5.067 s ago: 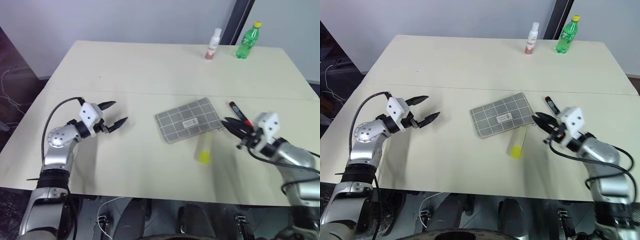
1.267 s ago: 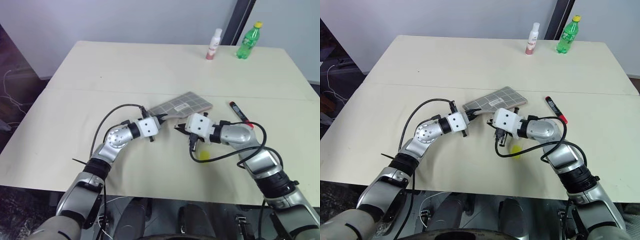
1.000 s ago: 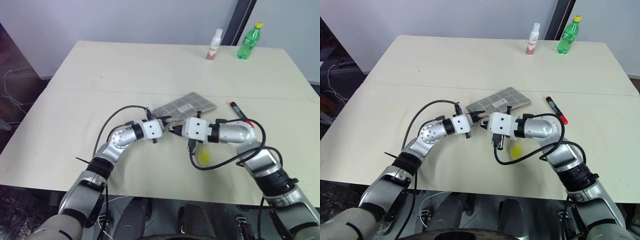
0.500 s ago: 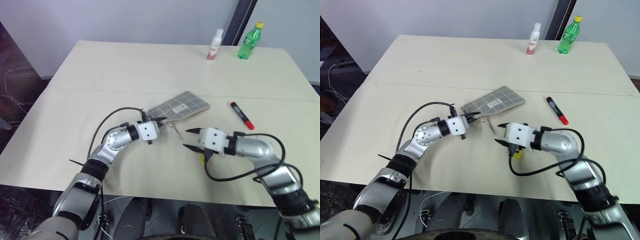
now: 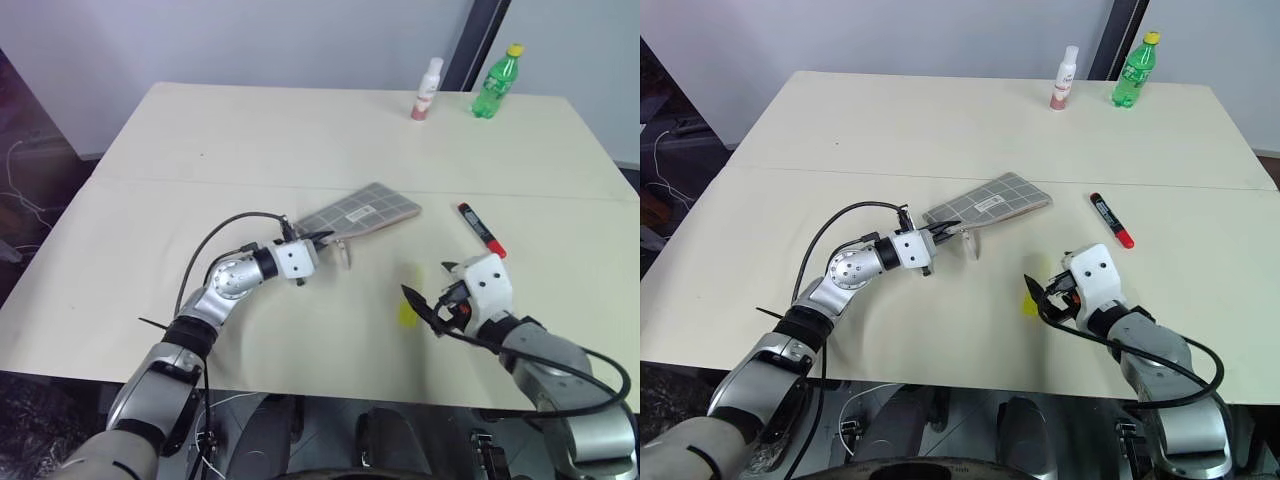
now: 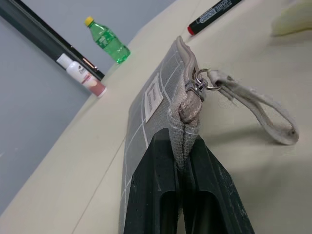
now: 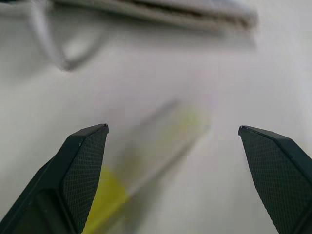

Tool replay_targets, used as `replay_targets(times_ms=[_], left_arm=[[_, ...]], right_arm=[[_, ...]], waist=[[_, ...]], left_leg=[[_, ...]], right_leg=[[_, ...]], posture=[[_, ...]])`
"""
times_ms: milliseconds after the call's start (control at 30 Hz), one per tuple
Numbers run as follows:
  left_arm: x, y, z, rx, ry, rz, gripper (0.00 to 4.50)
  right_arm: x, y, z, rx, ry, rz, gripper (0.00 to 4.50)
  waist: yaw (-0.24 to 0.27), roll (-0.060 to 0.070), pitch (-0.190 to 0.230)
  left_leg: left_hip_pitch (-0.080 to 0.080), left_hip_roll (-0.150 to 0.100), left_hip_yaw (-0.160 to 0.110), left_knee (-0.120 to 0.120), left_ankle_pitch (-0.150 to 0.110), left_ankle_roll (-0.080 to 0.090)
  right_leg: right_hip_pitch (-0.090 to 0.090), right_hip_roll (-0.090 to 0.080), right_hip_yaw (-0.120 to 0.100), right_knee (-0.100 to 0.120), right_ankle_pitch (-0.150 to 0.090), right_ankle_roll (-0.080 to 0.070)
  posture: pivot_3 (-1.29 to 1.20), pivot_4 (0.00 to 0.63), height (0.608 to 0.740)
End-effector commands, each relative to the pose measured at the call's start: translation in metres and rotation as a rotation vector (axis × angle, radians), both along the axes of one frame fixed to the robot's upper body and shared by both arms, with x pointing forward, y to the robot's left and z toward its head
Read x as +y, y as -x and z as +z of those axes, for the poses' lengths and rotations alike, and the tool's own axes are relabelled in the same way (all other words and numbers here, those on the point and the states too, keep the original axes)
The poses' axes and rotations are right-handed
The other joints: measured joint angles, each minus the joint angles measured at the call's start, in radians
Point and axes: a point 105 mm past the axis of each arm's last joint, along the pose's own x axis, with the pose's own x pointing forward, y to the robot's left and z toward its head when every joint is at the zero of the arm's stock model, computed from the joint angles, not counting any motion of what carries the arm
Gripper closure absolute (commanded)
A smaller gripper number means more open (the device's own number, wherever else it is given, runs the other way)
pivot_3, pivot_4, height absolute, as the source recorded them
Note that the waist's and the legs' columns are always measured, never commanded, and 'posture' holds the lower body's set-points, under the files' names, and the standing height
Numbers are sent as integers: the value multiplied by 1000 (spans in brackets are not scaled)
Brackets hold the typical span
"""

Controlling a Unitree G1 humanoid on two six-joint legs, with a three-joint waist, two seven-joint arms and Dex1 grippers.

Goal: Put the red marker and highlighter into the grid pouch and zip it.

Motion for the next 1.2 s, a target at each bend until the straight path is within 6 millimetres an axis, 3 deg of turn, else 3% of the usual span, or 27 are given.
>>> replay_targets(times_ms=[33, 367, 467, 667, 767, 867, 967, 1100, 1200], left_arm=[[-3, 0, 12, -36, 33, -19, 4500], [-2, -1, 12, -34, 34, -9, 4500], [-2, -1, 11, -32, 36, -5, 4500], [1, 0, 12, -39, 39, 2, 4500], [2, 1, 14, -44, 41, 6, 4500], [3, 1, 15, -45, 41, 6, 4500], [2, 2, 15, -45, 41, 4, 4500], [0, 2, 17, -44, 48, -1, 4500], [0, 2, 17, -32, 64, -5, 4500]], right_arm=[[4, 5, 1, 49, -20, -13, 68], [22, 1, -19, 203, -72, 13, 68], [26, -6, -16, 198, -97, 17, 68], [27, -11, -25, 213, 32, 76, 68], [28, -12, -31, 215, 52, 79, 907], [25, -14, -31, 204, 46, 57, 2519], [23, -13, -32, 199, 48, 51, 3615], [19, -15, -28, 174, 80, 63, 3598], [19, -18, -13, 101, 55, 108, 3598]], waist=[[0, 0, 0], [0, 0, 0], [0, 0, 0], [-1, 0, 0], [-1, -1, 0], [-1, -1, 0], [-1, -1, -1], [-1, -1, -1], [1, -1, -1]], left_leg=[[0, 0, 0, 0, 0, 0], [-1, 0, 0, 0, 0, 1], [-1, -1, 0, 0, 0, 1], [-1, 0, 0, 0, 0, 1], [0, 0, 0, 0, 0, 1], [0, 0, 0, 1, 0, 1], [0, 0, 0, 1, 0, 1], [0, 0, 0, 1, 0, 1], [0, 0, 0, 1, 0, 1]], right_leg=[[0, 0, 0, 0, 0, 0], [0, -1, 0, -1, 0, 0], [0, -1, 0, -1, 0, 0], [0, -1, 0, -1, 0, 0], [0, 0, 0, -1, 0, 0], [1, 0, -1, -1, 0, 0], [1, 0, -1, -1, 0, 0], [1, 0, -1, -1, 0, 0], [1, 0, -1, -1, 0, 0]], posture=[[0, 150, 740], [0, 150, 740], [0, 150, 740], [0, 150, 740], [0, 150, 740], [0, 150, 740], [0, 150, 740], [0, 150, 740], [0, 150, 740]])
